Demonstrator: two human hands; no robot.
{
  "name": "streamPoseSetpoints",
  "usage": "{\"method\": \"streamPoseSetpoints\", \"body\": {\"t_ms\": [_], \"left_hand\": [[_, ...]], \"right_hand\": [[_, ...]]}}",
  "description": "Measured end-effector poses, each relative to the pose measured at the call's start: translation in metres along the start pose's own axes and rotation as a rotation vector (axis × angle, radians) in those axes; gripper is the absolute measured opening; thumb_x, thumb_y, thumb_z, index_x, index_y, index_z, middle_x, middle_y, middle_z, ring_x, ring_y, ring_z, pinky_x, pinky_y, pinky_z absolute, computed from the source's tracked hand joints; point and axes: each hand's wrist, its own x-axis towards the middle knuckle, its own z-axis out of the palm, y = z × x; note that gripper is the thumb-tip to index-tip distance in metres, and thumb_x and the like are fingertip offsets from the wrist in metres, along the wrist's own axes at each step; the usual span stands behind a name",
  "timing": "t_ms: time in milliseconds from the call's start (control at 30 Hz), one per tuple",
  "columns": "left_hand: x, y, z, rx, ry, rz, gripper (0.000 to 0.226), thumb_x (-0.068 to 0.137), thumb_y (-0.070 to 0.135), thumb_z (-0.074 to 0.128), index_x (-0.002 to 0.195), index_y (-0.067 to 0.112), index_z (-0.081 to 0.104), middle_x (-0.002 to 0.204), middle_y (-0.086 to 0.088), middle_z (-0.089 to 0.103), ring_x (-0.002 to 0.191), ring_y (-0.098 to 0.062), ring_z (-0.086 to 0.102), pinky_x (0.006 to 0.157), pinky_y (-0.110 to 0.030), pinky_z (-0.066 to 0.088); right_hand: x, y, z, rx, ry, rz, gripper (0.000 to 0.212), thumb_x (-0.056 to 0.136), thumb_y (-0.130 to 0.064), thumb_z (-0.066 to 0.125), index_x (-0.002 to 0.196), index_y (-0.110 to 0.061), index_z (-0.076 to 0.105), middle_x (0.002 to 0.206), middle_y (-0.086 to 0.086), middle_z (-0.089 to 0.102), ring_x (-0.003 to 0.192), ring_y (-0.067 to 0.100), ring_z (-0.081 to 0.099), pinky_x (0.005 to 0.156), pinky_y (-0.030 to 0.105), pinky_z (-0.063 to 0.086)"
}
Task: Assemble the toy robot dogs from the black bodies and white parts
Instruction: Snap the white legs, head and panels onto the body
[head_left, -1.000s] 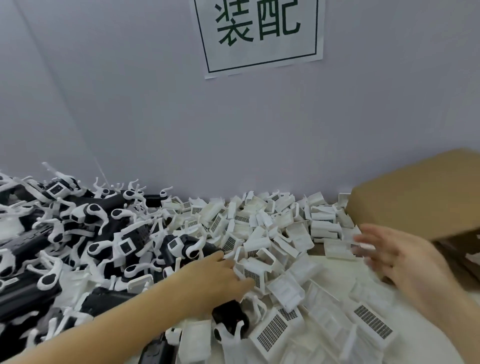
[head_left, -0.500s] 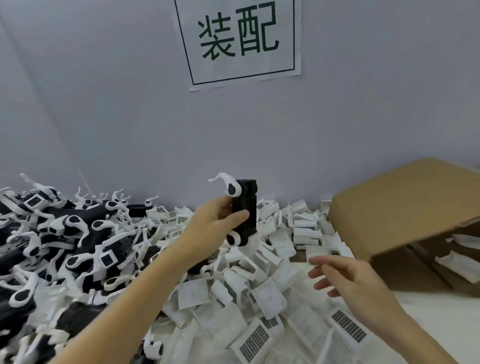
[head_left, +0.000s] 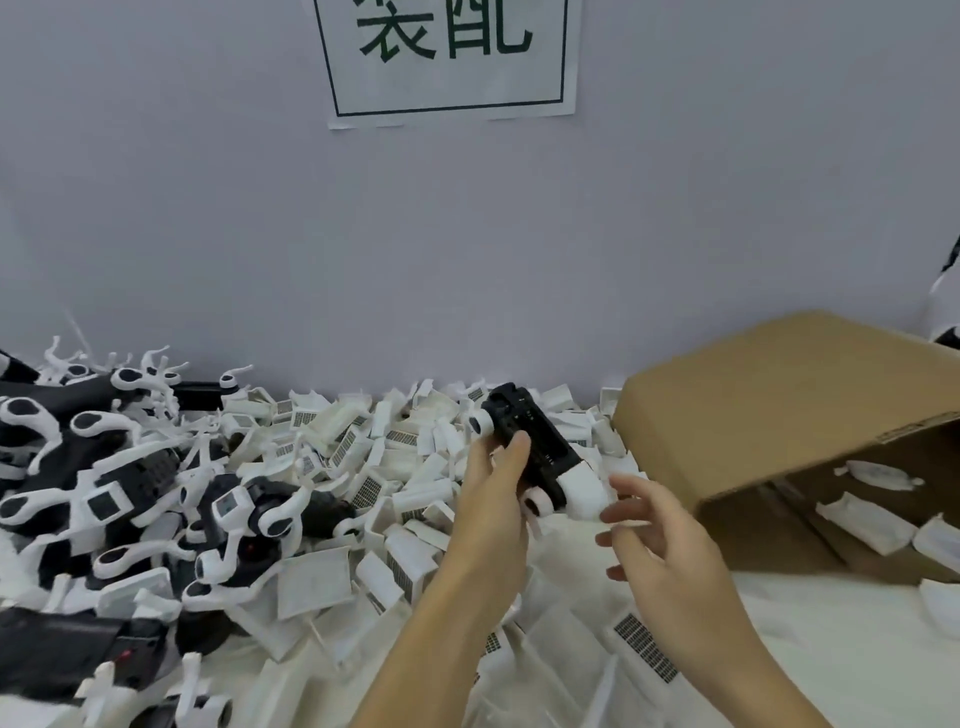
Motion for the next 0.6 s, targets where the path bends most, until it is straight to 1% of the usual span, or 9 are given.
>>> {"method": "streamPoseSetpoints", "body": {"t_ms": [67,167,200,267,367,433,467,533,600], "left_hand": [[0.004,-0.008,-0.005,0.022,0.012,0.071,0.023,0.097,0.026,0.065,0.12,0.027,0.064,0.11,0.002,0.077,0.104,-0.015,0.072,0.085,-0.029,0.053],[0.008,-0.016,-0.011,0.167,0.043,0.237,0.021,0.083,0.01,0.081,0.097,0.018,0.068,0.087,0.007,0.078,0.088,-0.017,0.075,0.076,-0.024,0.055],[0.008,-0.016,-0.011,0.244,0.022,0.3,0.027,0.077,0.004,0.084,0.095,0.017,0.068,0.084,0.008,0.077,0.083,-0.015,0.074,0.072,-0.02,0.055],[0.007,-0.019,-0.01,0.347,-0.064,0.399,0.043,0.072,-0.01,0.083,0.099,0.022,0.07,0.093,0.004,0.078,0.089,-0.013,0.074,0.075,-0.022,0.058],[-0.001,-0.026,-0.004,0.531,-0.187,0.476,0.053,0.078,-0.013,0.069,0.094,0.037,0.073,0.097,0.011,0.077,0.092,-0.006,0.072,0.075,-0.025,0.059],[-0.003,-0.031,-0.001,0.725,-0.245,0.637,0.054,0.076,-0.009,0.068,0.098,0.04,0.075,0.103,0.022,0.072,0.1,-0.004,0.066,0.087,-0.022,0.054],[-0.003,-0.033,0.001,0.838,-0.262,0.75,0.055,0.077,-0.01,0.068,0.109,0.034,0.077,0.115,0.024,0.067,0.111,-0.004,0.06,0.096,-0.019,0.048],[0.0,-0.035,0.003,0.989,-0.303,0.871,0.054,0.083,-0.009,0.069,0.127,0.023,0.071,0.136,0.019,0.058,0.131,-0.003,0.046,0.111,-0.018,0.034],[0.001,-0.037,0.003,0.987,-0.35,0.859,0.049,0.092,-0.002,0.066,0.132,0.026,0.066,0.142,0.022,0.051,0.139,0.011,0.033,0.116,-0.015,0.025]], "right_hand": [[0.002,0.005,0.002,-0.006,0.067,0.028,0.027,0.098,-0.012,0.055,0.108,-0.037,0.059,0.09,-0.007,0.069,0.082,0.012,0.069,0.076,0.041,0.058],[0.002,0.002,0.0,0.092,0.085,0.078,0.018,0.1,-0.01,0.052,0.098,-0.015,0.07,0.068,0.006,0.072,0.061,0.02,0.071,0.053,0.027,0.054],[0.003,0.0,0.0,0.167,0.044,0.139,0.024,0.103,-0.014,0.05,0.095,-0.007,0.072,0.066,0.011,0.072,0.059,0.025,0.072,0.049,0.026,0.053],[0.003,-0.006,0.001,0.388,-0.074,0.325,0.046,0.107,-0.03,0.042,0.096,0.003,0.071,0.074,0.024,0.073,0.061,0.034,0.072,0.05,0.031,0.052],[0.005,-0.007,-0.002,0.641,-0.214,0.467,0.071,0.1,-0.057,0.035,0.106,0.003,0.072,0.089,0.026,0.073,0.067,0.034,0.07,0.059,0.035,0.051],[0.006,-0.007,-0.008,0.761,-0.275,0.467,0.075,0.092,-0.067,0.037,0.111,-0.006,0.076,0.097,0.018,0.073,0.073,0.029,0.066,0.061,0.035,0.051],[0.008,-0.007,-0.013,0.836,-0.293,0.471,0.072,0.091,-0.068,0.039,0.113,-0.011,0.077,0.102,0.015,0.073,0.078,0.027,0.064,0.063,0.035,0.05],[0.011,-0.006,-0.021,0.996,-0.294,0.475,0.064,0.094,-0.061,0.044,0.118,-0.011,0.075,0.111,0.015,0.071,0.089,0.026,0.06,0.064,0.036,0.049],[0.014,-0.004,-0.027,1.039,-0.251,0.421,0.052,0.094,-0.046,0.051,0.12,-0.006,0.073,0.114,0.017,0.07,0.093,0.028,0.062,0.071,0.037,0.05]]}}
